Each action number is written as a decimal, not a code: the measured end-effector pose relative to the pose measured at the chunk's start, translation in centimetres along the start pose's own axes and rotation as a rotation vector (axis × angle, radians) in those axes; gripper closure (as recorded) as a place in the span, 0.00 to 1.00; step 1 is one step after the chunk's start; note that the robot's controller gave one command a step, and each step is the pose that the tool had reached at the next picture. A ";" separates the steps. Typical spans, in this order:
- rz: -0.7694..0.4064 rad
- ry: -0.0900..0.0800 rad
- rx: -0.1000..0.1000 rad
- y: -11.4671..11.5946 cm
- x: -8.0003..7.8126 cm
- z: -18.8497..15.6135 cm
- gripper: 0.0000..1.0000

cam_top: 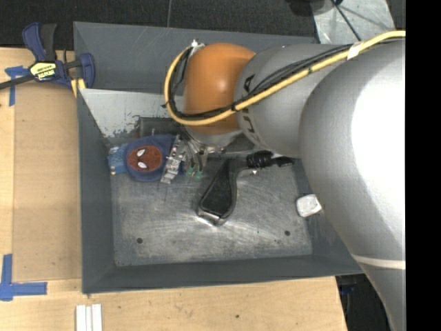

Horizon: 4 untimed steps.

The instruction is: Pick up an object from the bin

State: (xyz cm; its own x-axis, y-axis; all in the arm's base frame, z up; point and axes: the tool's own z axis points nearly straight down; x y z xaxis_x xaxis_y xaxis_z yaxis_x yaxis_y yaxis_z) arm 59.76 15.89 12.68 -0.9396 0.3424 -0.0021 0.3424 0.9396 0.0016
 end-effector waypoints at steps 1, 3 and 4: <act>0.027 0.007 0.002 0.0 -0.6 3.7 1.00; 0.068 0.007 0.004 0.2 -0.8 3.4 1.00; 0.143 -0.006 -0.004 1.0 0.6 -8.4 1.00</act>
Offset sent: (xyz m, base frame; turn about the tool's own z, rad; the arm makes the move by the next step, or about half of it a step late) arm 0.0082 -0.0043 -0.0568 0.0345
